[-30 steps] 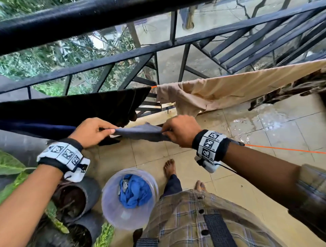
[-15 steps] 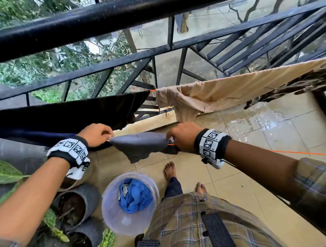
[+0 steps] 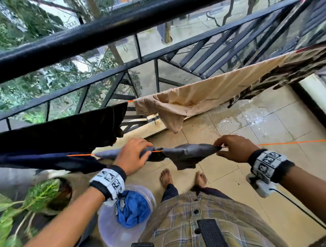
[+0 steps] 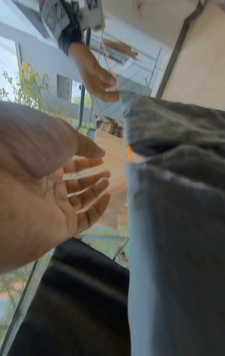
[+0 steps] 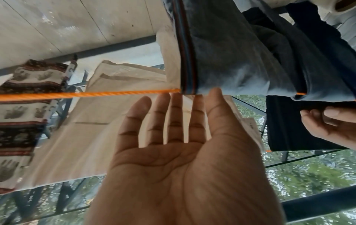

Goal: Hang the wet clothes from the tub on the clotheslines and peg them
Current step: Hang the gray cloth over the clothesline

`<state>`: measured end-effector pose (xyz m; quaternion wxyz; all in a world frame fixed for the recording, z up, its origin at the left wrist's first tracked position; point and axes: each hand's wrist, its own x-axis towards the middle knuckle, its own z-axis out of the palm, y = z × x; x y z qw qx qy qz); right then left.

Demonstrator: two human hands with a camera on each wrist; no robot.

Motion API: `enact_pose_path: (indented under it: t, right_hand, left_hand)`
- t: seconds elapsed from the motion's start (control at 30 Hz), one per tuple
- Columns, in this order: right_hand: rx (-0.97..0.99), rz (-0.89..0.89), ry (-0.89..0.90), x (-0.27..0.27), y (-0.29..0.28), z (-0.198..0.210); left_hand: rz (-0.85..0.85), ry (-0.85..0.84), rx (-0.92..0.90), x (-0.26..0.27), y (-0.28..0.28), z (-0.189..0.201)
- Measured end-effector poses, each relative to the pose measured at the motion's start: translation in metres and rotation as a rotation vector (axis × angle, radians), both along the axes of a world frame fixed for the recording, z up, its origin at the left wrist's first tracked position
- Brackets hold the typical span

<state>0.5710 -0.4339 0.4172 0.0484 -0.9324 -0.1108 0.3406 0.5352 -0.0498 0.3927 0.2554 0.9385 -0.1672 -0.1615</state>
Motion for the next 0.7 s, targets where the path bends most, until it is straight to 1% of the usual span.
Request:
enact_pose_path:
  t: [0.07,0.17,0.27,0.4,0.47,0.57,0.63,0.7]
  right_hand:
    - [0.031,-0.017,0.016,-0.005,-0.012,-0.004]
    - [0.069,-0.026,0.007,-0.007,-0.022,-0.007]
    - [0.069,-0.004,-0.028,-0.005,-0.02,-0.015]
    - [0.063,0.094,-0.068,0.001,-0.01,-0.024]
    - [0.071,0.108,-0.077,0.006,-0.007,-0.027]
    - [0.07,0.089,-0.095,0.01,-0.007,-0.027]
    - [0.1,0.058,-0.1,0.011,-0.011,-0.026]
    - [0.141,0.034,-0.101,0.009,-0.015,-0.023]
  left_hand:
    - [-0.026,-0.001,0.014,-0.004,-0.032,-0.006]
    - [-0.037,0.026,0.098,-0.009,-0.066,-0.019]
    - [0.007,0.007,0.177,-0.01,-0.077,-0.027]
    - [0.093,-0.047,0.28,-0.011,-0.08,-0.031]
    - [0.092,-0.087,0.258,-0.009,-0.081,-0.035]
    - [0.018,-0.116,0.154,-0.005,-0.074,-0.038]
    - [0.036,-0.062,0.056,-0.001,-0.069,-0.036]
    - [0.102,0.017,-0.008,0.002,-0.068,-0.03]
